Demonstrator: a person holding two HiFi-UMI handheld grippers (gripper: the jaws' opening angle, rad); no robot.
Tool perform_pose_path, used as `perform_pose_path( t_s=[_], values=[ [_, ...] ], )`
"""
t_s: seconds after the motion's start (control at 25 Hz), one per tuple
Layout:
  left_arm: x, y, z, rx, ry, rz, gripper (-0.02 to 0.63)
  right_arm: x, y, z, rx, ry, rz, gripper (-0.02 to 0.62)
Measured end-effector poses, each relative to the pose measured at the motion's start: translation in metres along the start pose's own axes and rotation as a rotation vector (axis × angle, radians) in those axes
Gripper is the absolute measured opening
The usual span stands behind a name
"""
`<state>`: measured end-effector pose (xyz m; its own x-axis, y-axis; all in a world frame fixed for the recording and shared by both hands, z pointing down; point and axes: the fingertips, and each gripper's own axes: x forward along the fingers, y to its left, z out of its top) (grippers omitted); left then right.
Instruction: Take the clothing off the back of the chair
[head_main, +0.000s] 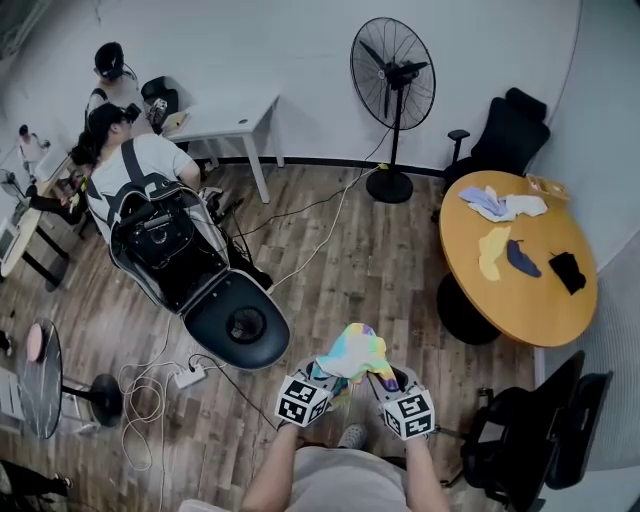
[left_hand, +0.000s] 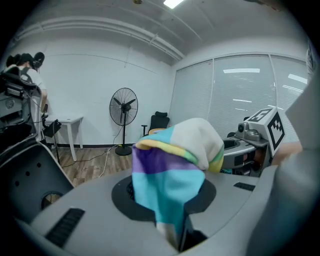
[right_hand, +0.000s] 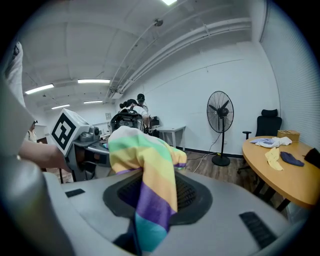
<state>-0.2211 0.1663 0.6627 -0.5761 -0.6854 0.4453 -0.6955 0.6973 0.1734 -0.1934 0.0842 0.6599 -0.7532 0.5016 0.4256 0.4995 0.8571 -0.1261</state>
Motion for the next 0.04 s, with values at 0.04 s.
perform_pose_path(
  t_s=[0.04],
  values=[
    [-0.0009, 0.0003, -0.0007, 0.002, 0.000, 0.000, 0.100, 0.0000, 0.0009, -0.0003, -0.005, 0.001, -0.002, 0.130]
  ],
)
